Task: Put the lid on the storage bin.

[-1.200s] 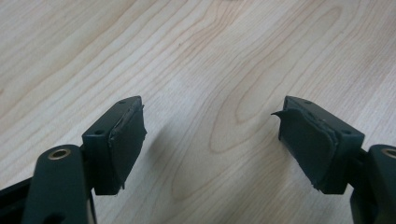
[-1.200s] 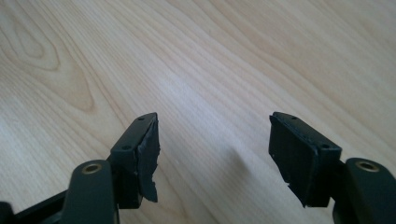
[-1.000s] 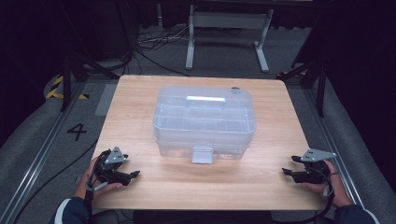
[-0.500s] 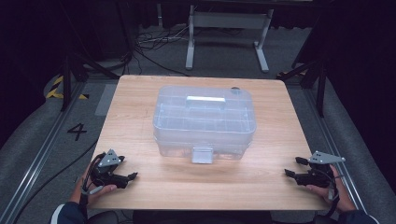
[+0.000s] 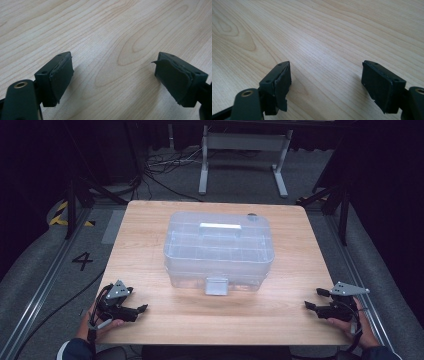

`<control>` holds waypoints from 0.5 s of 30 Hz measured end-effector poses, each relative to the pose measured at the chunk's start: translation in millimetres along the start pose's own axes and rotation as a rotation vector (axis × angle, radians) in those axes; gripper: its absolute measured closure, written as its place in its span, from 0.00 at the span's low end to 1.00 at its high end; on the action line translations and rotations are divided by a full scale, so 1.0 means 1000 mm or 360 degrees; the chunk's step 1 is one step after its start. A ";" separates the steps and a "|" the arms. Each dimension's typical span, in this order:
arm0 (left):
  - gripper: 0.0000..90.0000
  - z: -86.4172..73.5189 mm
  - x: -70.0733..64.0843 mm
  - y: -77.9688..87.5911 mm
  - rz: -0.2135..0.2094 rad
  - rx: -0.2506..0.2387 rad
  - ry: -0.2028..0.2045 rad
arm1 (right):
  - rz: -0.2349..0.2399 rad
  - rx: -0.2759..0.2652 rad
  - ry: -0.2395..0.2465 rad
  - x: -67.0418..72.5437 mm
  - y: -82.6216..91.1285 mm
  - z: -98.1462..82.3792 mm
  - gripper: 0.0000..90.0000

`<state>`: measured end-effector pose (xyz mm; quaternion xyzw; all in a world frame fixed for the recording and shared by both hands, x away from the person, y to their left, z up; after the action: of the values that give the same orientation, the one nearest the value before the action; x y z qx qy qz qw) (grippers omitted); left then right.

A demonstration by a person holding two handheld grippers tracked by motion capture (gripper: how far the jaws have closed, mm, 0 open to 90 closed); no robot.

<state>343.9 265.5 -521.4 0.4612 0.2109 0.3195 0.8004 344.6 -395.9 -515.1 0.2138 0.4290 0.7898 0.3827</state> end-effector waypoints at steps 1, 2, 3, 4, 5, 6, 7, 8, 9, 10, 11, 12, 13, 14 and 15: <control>0.17 0.000 0.000 0.000 0.0000 0.0000 0.0000 | 0.0000 0.0000 0.0000 0.000 0.000 0.000 0.27; 0.17 0.000 0.000 0.000 0.0000 0.0000 0.0000 | 0.0000 0.0000 0.0000 0.000 0.000 0.000 0.27; 0.17 0.000 0.000 0.000 0.0008 0.0001 0.0001 | 0.0000 0.0000 0.0000 0.000 0.000 0.000 0.27; 0.17 0.000 0.000 0.000 0.0007 0.0000 0.0001 | 0.0000 0.0000 0.0000 0.000 0.000 0.000 0.27; 0.17 0.001 0.000 0.000 0.0011 0.0002 0.0004 | 0.0000 0.0000 0.0000 0.000 0.000 0.000 0.27; 0.17 0.001 0.000 0.000 0.0020 0.0003 0.0001 | 0.0000 0.0000 0.0000 0.000 0.000 0.000 0.27; 0.17 0.001 0.000 0.000 0.0017 0.0005 0.0002 | 0.0000 0.0000 0.0000 0.000 0.000 0.000 0.27; 0.17 0.001 0.000 0.000 0.0018 0.0005 0.0001 | 0.0000 0.0000 0.0000 0.000 0.000 0.000 0.27; 0.16 0.001 0.000 0.000 0.0018 0.0005 0.0003 | 0.0000 0.0000 0.0000 0.000 0.000 0.000 0.27; 0.16 0.001 0.000 0.000 0.0020 0.0005 0.0003 | 0.0000 0.0000 0.0000 0.000 0.000 0.000 0.27; 0.17 0.001 0.000 0.000 0.0020 0.0005 0.0003 | 0.0000 0.0000 0.0000 0.000 0.000 0.000 0.27; 0.17 0.001 -0.001 0.000 0.0017 0.0006 0.0010 | 0.0000 0.0000 0.0000 0.000 0.000 0.000 0.27; 0.16 0.001 -0.001 0.000 0.0018 0.0009 0.0011 | 0.0001 0.0000 0.0000 0.000 0.000 0.000 0.27; 0.16 0.001 -0.001 0.000 0.0020 0.0009 0.0011 | 0.0000 0.0000 0.0000 0.000 0.000 0.000 0.27; 0.16 0.001 -0.001 0.000 0.0020 0.0009 0.0012 | 0.0001 0.0000 0.0000 0.000 0.000 0.000 0.27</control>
<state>344.0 264.2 -521.2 0.4637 0.2121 0.3258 0.7962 344.6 -395.9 -515.1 0.2139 0.4289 0.7899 0.3826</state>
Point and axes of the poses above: each handheld gripper's, and its own axes: y roughly backward along the jaws, z roughly out of its top, x roughly to its left, the point moved 3 cm from there along -y, roughly forward along the jaws, and after that the axes turned 14 degrees about x, right-handed, at the moved point
